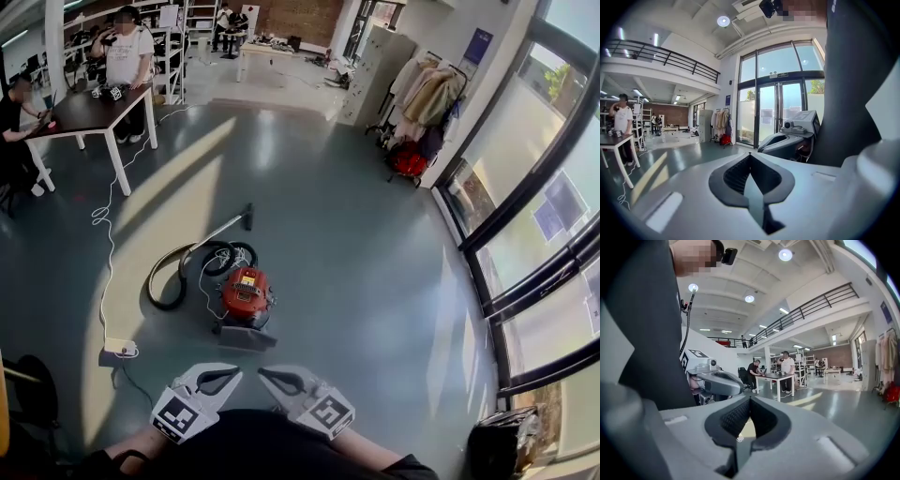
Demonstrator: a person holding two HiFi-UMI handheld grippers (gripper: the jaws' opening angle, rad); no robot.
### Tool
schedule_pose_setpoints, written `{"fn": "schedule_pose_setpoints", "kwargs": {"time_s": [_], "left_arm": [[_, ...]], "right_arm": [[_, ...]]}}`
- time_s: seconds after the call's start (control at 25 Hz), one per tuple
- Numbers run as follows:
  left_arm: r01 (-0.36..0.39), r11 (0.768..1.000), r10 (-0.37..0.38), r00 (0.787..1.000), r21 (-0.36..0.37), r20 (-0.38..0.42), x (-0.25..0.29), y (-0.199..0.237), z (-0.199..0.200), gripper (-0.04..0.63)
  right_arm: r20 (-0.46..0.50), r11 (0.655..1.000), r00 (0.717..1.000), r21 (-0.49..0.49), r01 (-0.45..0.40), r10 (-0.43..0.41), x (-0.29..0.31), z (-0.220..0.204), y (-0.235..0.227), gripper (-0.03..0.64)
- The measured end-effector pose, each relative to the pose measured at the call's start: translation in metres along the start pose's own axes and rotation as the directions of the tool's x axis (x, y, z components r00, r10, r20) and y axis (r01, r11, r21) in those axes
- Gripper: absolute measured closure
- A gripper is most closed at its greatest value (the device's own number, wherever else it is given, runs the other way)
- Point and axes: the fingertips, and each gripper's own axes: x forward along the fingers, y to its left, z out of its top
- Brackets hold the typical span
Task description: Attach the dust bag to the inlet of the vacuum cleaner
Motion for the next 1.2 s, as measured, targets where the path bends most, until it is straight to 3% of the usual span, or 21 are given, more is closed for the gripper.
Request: {"fn": "schedule_pose_setpoints", "kwargs": {"time_s": [0.44, 1.2], "left_arm": [[-0.036, 0.999, 0.036, 0.999, 0.001, -0.014, 0.002, -0.014, -0.002, 0.580], [-0.002, 1.000, 0.002, 1.000, 0.008, -0.017, -0.006, -0.017, -0.004, 0.580]], "right_arm": [[0.011, 0.999, 0.999, 0.008, -0.043, 0.042, -0.010, -0.010, 0.004, 0.624], [0.004, 1.000, 1.000, 0.009, -0.017, 0.017, -0.006, -0.008, 0.013, 0.624]]}}
